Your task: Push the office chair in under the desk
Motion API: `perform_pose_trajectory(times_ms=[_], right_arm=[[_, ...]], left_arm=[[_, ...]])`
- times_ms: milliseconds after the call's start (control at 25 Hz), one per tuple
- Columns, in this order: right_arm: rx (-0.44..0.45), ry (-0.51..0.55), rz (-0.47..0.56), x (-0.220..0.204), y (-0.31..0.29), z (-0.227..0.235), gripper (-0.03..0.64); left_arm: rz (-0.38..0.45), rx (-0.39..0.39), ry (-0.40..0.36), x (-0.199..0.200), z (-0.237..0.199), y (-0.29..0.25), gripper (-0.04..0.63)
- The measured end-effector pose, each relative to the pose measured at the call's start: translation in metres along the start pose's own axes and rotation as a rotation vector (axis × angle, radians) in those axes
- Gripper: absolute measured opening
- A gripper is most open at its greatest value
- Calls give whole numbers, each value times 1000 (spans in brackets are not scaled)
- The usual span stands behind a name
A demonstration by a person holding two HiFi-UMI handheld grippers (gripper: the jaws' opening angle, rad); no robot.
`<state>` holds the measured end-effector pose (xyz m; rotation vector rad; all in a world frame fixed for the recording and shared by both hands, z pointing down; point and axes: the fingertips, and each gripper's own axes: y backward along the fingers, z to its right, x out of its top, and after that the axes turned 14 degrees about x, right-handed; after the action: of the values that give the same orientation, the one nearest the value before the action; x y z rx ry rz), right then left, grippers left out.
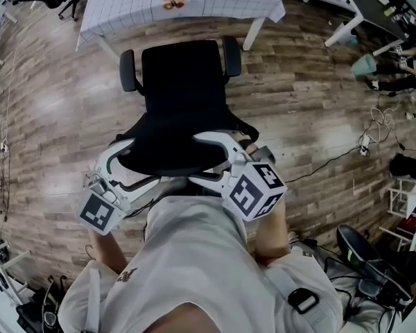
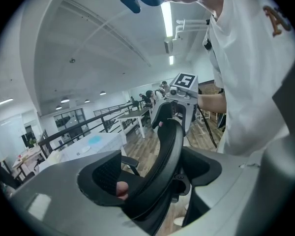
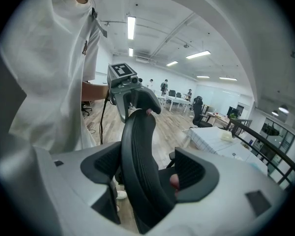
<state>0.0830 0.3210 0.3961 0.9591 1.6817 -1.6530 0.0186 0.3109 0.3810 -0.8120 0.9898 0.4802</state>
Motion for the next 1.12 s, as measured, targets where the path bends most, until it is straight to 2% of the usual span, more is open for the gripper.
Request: perform_pose_trajectory(times_ms=[1120], right_arm=[[15, -27, -34, -4, -5, 54, 345]], left_arm=[[18, 0, -12, -2, -47, -30, 382]])
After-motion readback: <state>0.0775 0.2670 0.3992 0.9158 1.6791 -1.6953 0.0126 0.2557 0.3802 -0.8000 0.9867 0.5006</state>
